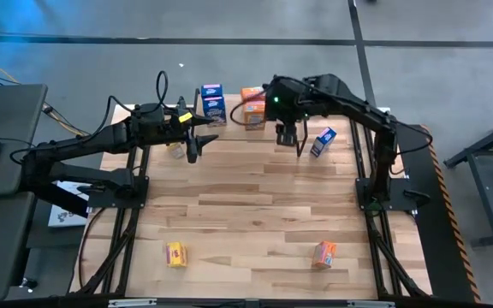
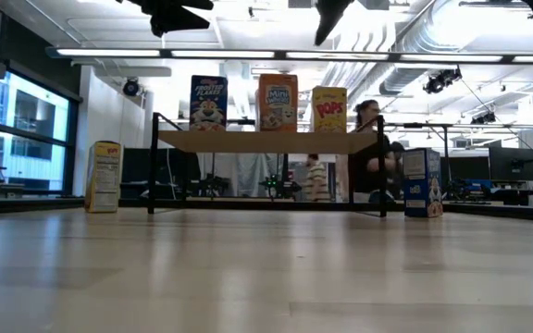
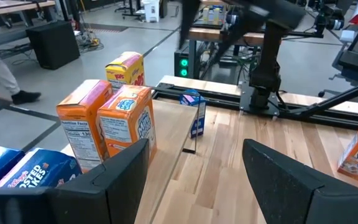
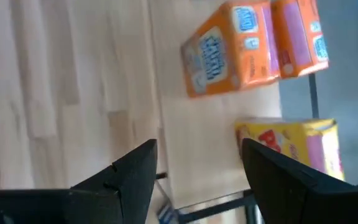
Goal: Stack cereal on shelf
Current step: Put the bottom yellow cereal box aligned with the other yellow cereal box on the shelf
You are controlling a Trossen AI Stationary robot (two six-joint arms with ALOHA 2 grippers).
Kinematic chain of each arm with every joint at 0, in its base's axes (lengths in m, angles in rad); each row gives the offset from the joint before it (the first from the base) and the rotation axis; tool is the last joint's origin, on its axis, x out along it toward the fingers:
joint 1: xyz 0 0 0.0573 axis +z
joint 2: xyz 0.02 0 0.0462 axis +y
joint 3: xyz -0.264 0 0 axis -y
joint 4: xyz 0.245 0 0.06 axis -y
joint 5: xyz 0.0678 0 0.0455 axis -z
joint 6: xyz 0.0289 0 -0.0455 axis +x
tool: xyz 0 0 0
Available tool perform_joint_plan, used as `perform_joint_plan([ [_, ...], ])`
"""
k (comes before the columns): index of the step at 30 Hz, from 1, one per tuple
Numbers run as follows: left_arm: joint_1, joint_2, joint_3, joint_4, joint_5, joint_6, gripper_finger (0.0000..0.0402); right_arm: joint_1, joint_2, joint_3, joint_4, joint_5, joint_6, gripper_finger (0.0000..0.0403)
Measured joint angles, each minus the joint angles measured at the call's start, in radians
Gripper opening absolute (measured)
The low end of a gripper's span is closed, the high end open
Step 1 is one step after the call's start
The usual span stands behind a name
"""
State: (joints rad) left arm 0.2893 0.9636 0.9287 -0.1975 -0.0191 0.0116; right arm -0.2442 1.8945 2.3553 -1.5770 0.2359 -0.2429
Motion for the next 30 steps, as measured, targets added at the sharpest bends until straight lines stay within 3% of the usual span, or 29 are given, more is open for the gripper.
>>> perform_joint_plan([
  [6,0.000,0.000,0.000,0.000,0.000,0.000,0.0251,0.057,-0.062,-0.095,0.009,0.001,0.082,0.0227],
  [11,0.000,0.000,0.000,0.000,0.000,0.000,0.0251,0.099,-0.197,-0.343,0.031,0.046,0.208,0.0227],
  [23,-0.001,0.000,0.000,0.000,0.000,0.000,0.0251,0.179,-0.640,-1.010,0.517,0.109,0.318,0.0227],
  [30,-0.001,0.000,0.000,0.000,0.000,0.000,0.0251,0.202,-0.864,-1.304,0.818,0.139,0.315,0.0227],
])
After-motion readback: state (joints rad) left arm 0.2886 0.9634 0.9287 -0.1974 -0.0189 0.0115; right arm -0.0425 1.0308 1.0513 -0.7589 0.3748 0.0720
